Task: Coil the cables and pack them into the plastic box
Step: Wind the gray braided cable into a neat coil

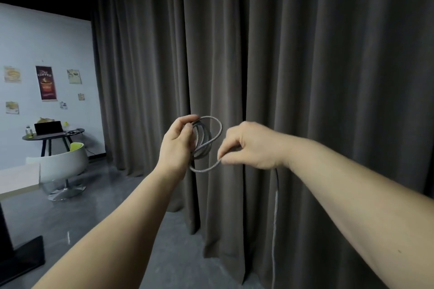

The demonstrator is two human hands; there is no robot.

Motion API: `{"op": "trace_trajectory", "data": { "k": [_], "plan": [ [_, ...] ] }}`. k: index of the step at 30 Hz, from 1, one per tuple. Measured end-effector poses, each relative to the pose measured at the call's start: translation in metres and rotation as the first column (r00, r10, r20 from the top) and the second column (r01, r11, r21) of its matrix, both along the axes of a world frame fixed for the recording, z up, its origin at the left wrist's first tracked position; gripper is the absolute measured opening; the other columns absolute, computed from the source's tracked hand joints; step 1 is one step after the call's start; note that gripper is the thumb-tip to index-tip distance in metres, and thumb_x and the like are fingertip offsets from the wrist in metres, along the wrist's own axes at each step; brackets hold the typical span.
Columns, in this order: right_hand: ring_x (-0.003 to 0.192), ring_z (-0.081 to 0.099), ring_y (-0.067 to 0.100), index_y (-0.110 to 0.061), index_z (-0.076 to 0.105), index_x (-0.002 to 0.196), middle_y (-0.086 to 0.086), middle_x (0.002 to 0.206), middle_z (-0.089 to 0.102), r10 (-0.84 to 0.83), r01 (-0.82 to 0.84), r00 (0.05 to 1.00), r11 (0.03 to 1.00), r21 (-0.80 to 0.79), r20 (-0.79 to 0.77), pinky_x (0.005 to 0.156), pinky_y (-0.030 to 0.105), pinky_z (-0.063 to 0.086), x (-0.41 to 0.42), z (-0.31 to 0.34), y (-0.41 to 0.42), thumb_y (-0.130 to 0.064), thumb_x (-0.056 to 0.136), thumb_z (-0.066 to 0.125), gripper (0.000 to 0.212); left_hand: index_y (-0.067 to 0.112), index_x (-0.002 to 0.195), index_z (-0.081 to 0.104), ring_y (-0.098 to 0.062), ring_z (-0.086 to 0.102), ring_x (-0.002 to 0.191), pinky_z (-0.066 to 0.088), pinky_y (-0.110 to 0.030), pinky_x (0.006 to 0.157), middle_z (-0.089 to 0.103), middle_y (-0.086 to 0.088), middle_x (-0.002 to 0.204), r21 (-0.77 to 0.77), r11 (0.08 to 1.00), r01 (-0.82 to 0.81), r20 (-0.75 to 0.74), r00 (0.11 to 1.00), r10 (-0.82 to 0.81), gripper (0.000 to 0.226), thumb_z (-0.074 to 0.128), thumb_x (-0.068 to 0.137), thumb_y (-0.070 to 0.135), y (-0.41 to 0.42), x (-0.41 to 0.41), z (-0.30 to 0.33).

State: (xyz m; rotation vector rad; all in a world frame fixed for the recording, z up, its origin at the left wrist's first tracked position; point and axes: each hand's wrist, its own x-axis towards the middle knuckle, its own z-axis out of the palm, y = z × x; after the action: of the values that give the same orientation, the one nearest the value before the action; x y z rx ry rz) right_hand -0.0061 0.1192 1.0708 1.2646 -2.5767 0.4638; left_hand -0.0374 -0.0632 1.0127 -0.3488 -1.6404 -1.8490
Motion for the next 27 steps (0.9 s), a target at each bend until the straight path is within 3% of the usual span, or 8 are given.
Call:
{"op": "trace_trajectory", "data": {
  "k": [3,6,11,15,17,19,24,27],
  "plan": [
    [0.079,0.064,0.005,-0.011,0.077,0.091,-0.007,0.081,0.067,0.025,-0.013,0.999,0.964,-0.266,0.042,0.078,0.017,0.049,-0.001,-0.003,-0.001,-0.008,0.08,0.072,0.012,0.022,0.094,0.071,-0.022,0.039,0.067,0.035,-0.028,0.06,0.048,-0.009,0.075,0.075,0.99,0.121,-0.004,0.993,-0.121,0.032,0.042,0.101,0.009,0.002,0.01,0.008],
    [0.07,0.061,0.004,-0.013,0.073,0.079,0.0,0.075,0.069,-0.002,0.054,0.995,0.843,-0.535,0.098,0.072,0.018,0.049,-0.005,-0.007,0.004,-0.006,0.078,0.074,0.007,0.018,0.099,0.068,-0.011,0.044,0.061,0.038,-0.021,0.058,0.051,-0.007,0.075,0.064,0.998,0.019,-0.009,1.0,-0.018,0.026,0.044,0.101,0.008,0.0,0.013,0.012],
    [0.043,0.046,-0.003,-0.017,0.07,0.072,-0.015,0.05,0.056,-0.119,0.279,0.951,0.725,-0.63,0.284,0.049,0.011,0.035,-0.016,-0.017,0.011,-0.005,0.082,0.066,0.017,0.015,0.101,0.063,-0.006,0.03,0.05,0.025,-0.019,0.046,0.035,0.005,0.059,0.112,0.994,0.02,-0.025,1.0,-0.017,0.027,0.037,0.103,0.006,-0.008,0.011,0.015],
    [0.055,0.052,0.006,-0.022,0.067,0.071,-0.009,0.061,0.06,-0.247,0.338,0.941,0.658,-0.672,0.232,0.059,0.024,0.045,-0.027,-0.023,0.021,-0.001,0.078,0.067,0.022,0.02,0.098,0.064,-0.005,0.034,0.049,0.028,-0.02,0.049,0.04,0.011,0.052,0.045,0.995,-0.086,-0.018,0.996,0.087,0.029,0.038,0.102,0.007,-0.018,0.01,0.016],
    [0.056,0.056,0.011,-0.022,0.063,0.071,-0.003,0.064,0.06,-0.276,0.311,0.943,0.536,-0.785,0.186,0.064,0.036,0.056,-0.028,-0.022,0.025,-0.002,0.078,0.07,0.022,0.028,0.094,0.066,-0.007,0.037,0.053,0.032,-0.024,0.055,0.045,0.014,0.054,0.006,0.985,-0.172,0.002,0.985,0.172,0.031,0.04,0.1,0.012,-0.028,0.007,0.014],
    [0.059,0.059,0.013,-0.02,0.062,0.074,-0.003,0.067,0.06,-0.304,0.247,0.945,0.419,-0.874,0.121,0.066,0.036,0.057,-0.027,-0.019,0.026,-0.006,0.082,0.07,0.018,0.033,0.09,0.066,-0.008,0.04,0.057,0.034,-0.026,0.06,0.048,0.01,0.061,-0.016,0.975,-0.222,0.018,0.975,0.222,0.031,0.042,0.098,0.015,-0.036,0.005,0.01],
    [0.075,0.06,0.012,-0.016,0.073,0.086,-0.009,0.077,0.064,-0.465,0.129,0.864,0.576,-0.807,-0.193,0.071,0.021,0.042,-0.016,-0.017,0.014,-0.02,0.086,0.068,0.007,0.032,0.092,0.064,-0.01,0.04,0.056,0.035,-0.028,0.06,0.047,0.007,0.062,-0.084,0.957,-0.278,0.009,0.96,0.279,0.031,0.041,0.099,0.013,-0.034,0.005,0.002],
    [0.075,0.062,0.012,-0.017,0.074,0.084,-0.008,0.074,0.068,-0.36,0.165,0.931,0.562,-0.81,-0.06,0.072,0.019,0.045,-0.012,-0.018,0.0,-0.022,0.088,0.065,0.011,0.029,0.098,0.065,-0.012,0.045,0.068,0.04,-0.035,0.071,0.051,0.01,0.069,-0.109,0.943,-0.314,-0.001,0.949,0.315,0.029,0.04,0.099,0.014,-0.034,0.005,-0.001]
  ]
}}
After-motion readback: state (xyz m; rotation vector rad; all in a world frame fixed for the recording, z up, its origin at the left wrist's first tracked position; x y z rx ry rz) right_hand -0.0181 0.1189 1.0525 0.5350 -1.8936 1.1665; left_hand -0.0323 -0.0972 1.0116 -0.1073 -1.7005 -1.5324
